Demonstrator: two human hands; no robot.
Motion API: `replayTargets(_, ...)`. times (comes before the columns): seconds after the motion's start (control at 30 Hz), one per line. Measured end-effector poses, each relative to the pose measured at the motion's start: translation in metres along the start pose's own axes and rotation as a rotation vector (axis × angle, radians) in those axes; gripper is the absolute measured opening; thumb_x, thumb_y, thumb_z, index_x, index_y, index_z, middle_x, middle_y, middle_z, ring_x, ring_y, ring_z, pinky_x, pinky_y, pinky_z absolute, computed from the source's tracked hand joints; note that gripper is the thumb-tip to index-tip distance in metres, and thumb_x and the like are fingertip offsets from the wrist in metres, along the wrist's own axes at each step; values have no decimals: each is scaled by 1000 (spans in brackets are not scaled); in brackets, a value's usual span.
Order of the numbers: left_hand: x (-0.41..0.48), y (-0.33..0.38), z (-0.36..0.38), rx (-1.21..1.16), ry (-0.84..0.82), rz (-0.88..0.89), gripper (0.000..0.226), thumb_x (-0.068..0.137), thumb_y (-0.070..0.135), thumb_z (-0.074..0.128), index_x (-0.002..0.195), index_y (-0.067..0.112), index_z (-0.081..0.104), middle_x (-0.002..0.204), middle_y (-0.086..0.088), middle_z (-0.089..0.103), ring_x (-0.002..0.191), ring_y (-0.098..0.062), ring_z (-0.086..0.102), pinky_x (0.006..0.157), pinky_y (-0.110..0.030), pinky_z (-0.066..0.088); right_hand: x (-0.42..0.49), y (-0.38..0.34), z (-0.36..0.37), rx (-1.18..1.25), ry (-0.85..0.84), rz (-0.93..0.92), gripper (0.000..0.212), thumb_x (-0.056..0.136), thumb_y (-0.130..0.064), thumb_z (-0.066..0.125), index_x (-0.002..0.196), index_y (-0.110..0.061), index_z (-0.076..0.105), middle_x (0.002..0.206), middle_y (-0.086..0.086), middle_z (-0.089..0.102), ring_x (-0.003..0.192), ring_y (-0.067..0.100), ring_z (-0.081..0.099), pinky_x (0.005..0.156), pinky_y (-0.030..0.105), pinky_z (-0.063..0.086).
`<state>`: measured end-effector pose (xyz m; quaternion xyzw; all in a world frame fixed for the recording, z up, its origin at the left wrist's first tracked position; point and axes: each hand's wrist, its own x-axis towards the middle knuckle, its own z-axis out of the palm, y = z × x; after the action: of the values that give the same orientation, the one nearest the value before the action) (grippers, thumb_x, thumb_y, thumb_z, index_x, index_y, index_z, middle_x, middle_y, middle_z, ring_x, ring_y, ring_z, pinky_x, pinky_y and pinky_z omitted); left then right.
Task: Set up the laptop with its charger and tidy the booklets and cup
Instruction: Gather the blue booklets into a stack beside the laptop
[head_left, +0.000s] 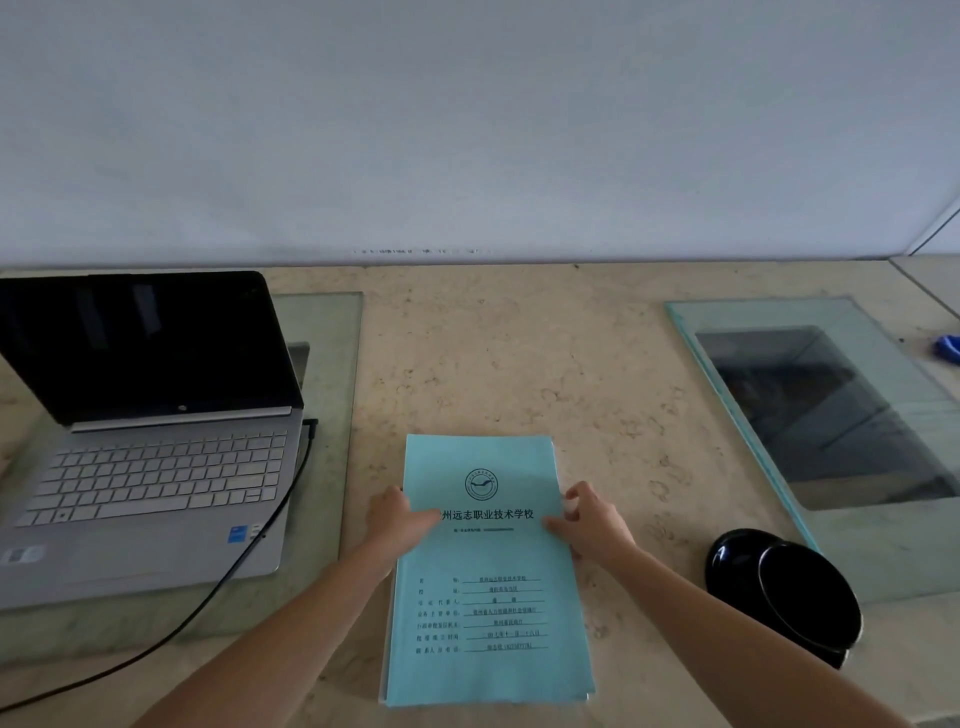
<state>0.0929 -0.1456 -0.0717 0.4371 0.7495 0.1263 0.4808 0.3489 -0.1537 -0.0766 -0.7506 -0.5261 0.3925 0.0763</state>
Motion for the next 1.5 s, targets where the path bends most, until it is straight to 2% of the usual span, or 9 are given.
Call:
replayTargets(0.13, 6, 1, 2, -201, 4, -100, 55, 66, 37, 65, 110, 9, 48, 115, -9, 55, 102, -26, 57, 90, -42, 51, 2, 2, 4, 47, -3, -12, 43, 85, -29, 63, 122, -18, 46, 90, -4, 64, 72, 18, 68, 71, 39, 60)
replayTargets(0.33, 6, 6, 0, -492, 5, -126, 24, 83, 12, 63, 103, 2, 53, 89, -9, 62, 78, -21, 59, 61, -28, 46, 5, 6, 4, 161, -59, 14, 51, 82, -26, 69, 127, -15, 46, 91, 1, 63, 82, 21, 68, 72, 38, 60)
replayTargets(0.5, 1, 25, 10, -617, 37, -61, 41, 77, 4, 71, 109, 5, 45, 100, -16, 61, 84, -27, 57, 70, -35, 48, 3, 6, 4, 347, -134, 59, 57, 79, -28, 74, 126, -11, 44, 109, 10, 63, 92, 25, 67, 70, 35, 58)
replayTargets(0.67, -15, 35, -6, -741, -75, 79, 27, 76, 0, 70, 95, 17, 59, 101, -14, 68, 83, -28, 65, 74, -36, 52, -4, 4, -12, 658, -305, 97, 47, 86, -32, 66, 118, 1, 56, 79, 7, 61, 56, 15, 59, 57, 27, 49)
replayTargets(0.73, -24, 42, -15, -782, -154, 170, 28, 77, -3, 68, 93, 19, 63, 100, -14, 70, 82, -29, 67, 80, -41, 51, -1, 3, -24, 750, -327, 55, 48, 82, -36, 70, 116, -4, 60, 90, 10, 65, 67, 19, 62, 64, 32, 52)
replayTargets(0.83, -36, 57, -29, -808, -250, 297, 35, 76, -7, 66, 101, 18, 66, 96, -10, 74, 80, -30, 69, 78, -42, 54, 2, -17, -50, 791, -314, -26, 47, 71, -33, 79, 112, -14, 64, 109, 4, 71, 98, 21, 68, 83, 41, 57)
replayTargets(1.1, -38, 86, -78, -799, -162, 604, 44, 62, 3, 68, 103, 17, 65, 91, 0, 76, 81, -20, 71, 75, -38, 58, -8, -89, -91, 808, -12, -364, 32, 73, -7, 77, 103, -11, 66, 99, 8, 72, 88, 26, 69, 68, 35, 60)
replayTargets(1.3, -31, 80, -99, -684, -75, 663, 54, 63, 2, 72, 116, 3, 59, 97, 1, 74, 90, -23, 70, 71, -29, 58, -11, -110, -82, 816, 100, -444, 35, 68, 1, 79, 99, -11, 66, 96, 8, 72, 85, 27, 68, 77, 43, 57)
replayTargets(1.5, -20, 68, -107, -663, -39, 633, 42, 75, -8, 68, 113, 7, 62, 110, -10, 70, 101, -33, 67, 74, -32, 59, -11, -116, -81, 737, 98, -501, 32, 70, -2, 79, 94, -20, 66, 91, -4, 72, 80, 15, 69, 64, 25, 57)
